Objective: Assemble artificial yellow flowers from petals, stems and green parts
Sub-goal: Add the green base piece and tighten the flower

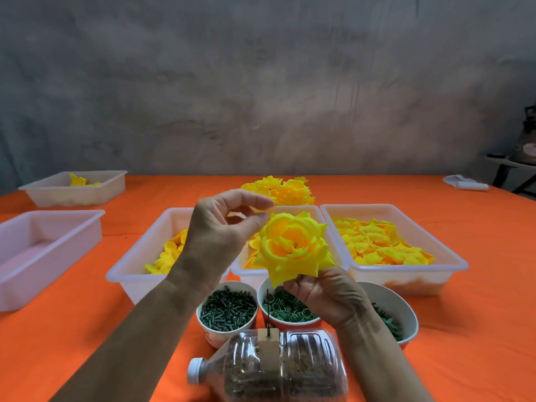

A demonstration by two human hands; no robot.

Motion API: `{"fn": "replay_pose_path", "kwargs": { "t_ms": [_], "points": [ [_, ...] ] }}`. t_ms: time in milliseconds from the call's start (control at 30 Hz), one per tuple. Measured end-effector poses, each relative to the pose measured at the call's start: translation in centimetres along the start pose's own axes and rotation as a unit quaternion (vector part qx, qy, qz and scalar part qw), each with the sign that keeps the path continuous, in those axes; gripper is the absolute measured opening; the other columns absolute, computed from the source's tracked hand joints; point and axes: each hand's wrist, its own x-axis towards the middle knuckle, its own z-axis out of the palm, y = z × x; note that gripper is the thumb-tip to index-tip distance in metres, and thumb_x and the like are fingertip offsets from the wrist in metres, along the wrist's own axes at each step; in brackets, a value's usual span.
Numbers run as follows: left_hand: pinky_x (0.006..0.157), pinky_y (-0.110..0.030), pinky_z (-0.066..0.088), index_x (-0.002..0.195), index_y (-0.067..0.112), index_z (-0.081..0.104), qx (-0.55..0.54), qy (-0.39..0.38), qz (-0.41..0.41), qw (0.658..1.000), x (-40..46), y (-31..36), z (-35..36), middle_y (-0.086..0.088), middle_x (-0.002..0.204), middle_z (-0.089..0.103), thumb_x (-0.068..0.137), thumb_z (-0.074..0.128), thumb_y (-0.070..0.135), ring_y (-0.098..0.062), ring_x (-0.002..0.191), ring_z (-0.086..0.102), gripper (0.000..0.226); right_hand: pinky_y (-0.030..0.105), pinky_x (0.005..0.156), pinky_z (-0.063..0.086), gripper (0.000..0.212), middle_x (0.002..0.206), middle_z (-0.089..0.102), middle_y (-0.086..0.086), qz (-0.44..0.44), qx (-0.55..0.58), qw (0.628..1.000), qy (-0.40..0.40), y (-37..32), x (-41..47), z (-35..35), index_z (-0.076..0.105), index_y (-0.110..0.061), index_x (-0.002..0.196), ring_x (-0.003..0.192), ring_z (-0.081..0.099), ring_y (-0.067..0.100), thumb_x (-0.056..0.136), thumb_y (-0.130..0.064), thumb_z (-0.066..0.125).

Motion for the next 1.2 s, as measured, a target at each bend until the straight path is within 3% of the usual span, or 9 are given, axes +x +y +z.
{"fn": "replay_pose_path", "kwargs": {
  "t_ms": [167,333,400,567,767,867,933,1067,1200],
  "points": [
    [0.086,-0.023,0.042,0.083,0.021,0.076,0.253,-0.103,0.135,0.952,-1.6,0.1,0.2,0.002,0.09,0.061,0.07,0.071,0.024,-0.015,0.094,0.056,0.014,0.029,0.057,0.058,0.022,0.088,0.073,0.014,-0.024,-0.019,0.999,-0.012,-0.1,-0.4,0.4,0.073,-0.006,0.086,0.069,0.07,0.023,0.071,-0.005,0.056],
    [0.071,-0.038,0.046,0.079,0.016,0.075,0.363,-0.132,0.238,0.891,-1.5,-0.8,0.3,-0.005,0.09,0.061,0.068,0.078,0.008,-0.019,0.083,0.05,0.014,0.032,0.058,0.059,0.026,0.085,0.073,0.014,-0.026,-0.036,0.999,-0.017,0.0,-0.5,0.3,0.076,-0.006,0.084,0.072,0.072,0.023,0.069,-0.001,0.055],
    [0.069,-0.042,0.049,0.074,0.013,0.074,0.366,-0.116,0.245,0.89,-1.4,-1.1,0.4,-0.006,0.085,0.064,0.067,0.077,0.007,-0.024,0.079,0.056,0.01,0.033,0.059,0.059,0.028,0.089,0.072,0.017,-0.031,-0.036,0.999,-0.007,0.0,-0.4,0.2,0.072,-0.003,0.093,0.076,0.071,0.025,0.07,0.0,0.057],
    [0.082,-0.03,0.049,0.07,0.008,0.073,0.283,-0.034,0.174,0.943,-1.8,-1.2,0.8,-0.001,0.081,0.069,0.072,0.07,0.016,-0.017,0.081,0.064,0.009,0.028,0.056,0.057,0.02,0.088,0.074,0.013,-0.051,-0.026,0.998,-0.014,0.0,-0.5,0.3,0.078,-0.008,0.076,0.074,0.072,0.021,0.063,-0.006,0.064],
    [0.069,-0.026,0.05,0.083,0.014,0.068,0.182,0.032,-0.017,0.983,-1.6,-0.7,1.4,0.004,0.088,0.063,0.071,0.07,0.046,-0.013,0.083,0.061,0.035,0.034,0.06,0.059,0.027,0.092,0.073,0.018,-0.046,-0.026,0.999,-0.013,0.1,-0.4,0.2,0.076,-0.004,0.085,0.079,0.072,0.027,0.059,-0.005,0.068],
    [0.068,-0.027,0.048,0.102,0.018,0.06,0.116,-0.004,-0.179,0.977,-1.1,-1.2,1.7,0.0,0.096,0.063,0.075,0.075,0.034,-0.015,0.083,0.059,0.034,0.03,0.06,0.058,0.028,0.09,0.074,0.015,-0.05,-0.04,0.998,-0.028,0.2,-0.5,0.3,0.078,-0.007,0.082,0.079,0.072,0.024,0.055,-0.007,0.07],
    [0.066,-0.029,0.047,0.099,0.014,0.061,0.024,-0.014,-0.245,0.969,-0.9,-1.4,1.7,-0.011,0.096,0.065,0.079,0.074,0.017,-0.019,0.079,0.057,0.025,0.029,0.061,0.058,0.025,0.091,0.074,0.014,-0.05,-0.042,0.997,-0.033,0.3,-0.5,0.0,0.078,-0.009,0.082,0.08,0.072,0.023,0.06,-0.005,0.068],
    [0.061,-0.024,0.05,0.089,0.01,0.062,-0.013,0.02,-0.23,0.973,-0.7,-1.5,1.9,-0.013,0.082,0.065,0.075,0.068,-0.011,-0.022,0.075,0.06,0.026,0.032,0.063,0.059,0.029,0.089,0.074,0.013,-0.055,-0.076,0.995,-0.03,0.6,-0.4,-0.5,0.078,-0.011,0.082,0.081,0.072,0.023,0.067,0.004,0.059],
    [0.059,-0.027,0.05,0.085,0.009,0.063,-0.016,0.024,-0.208,0.978,-0.5,-1.5,1.9,-0.015,0.079,0.066,0.075,0.065,-0.015,-0.024,0.071,0.061,0.026,0.031,0.062,0.058,0.027,0.083,0.074,0.01,-0.076,-0.129,0.988,-0.039,0.7,-0.5,-0.6,0.079,-0.012,0.078,0.076,0.072,0.021,0.068,0.002,0.058]
  ]
}}
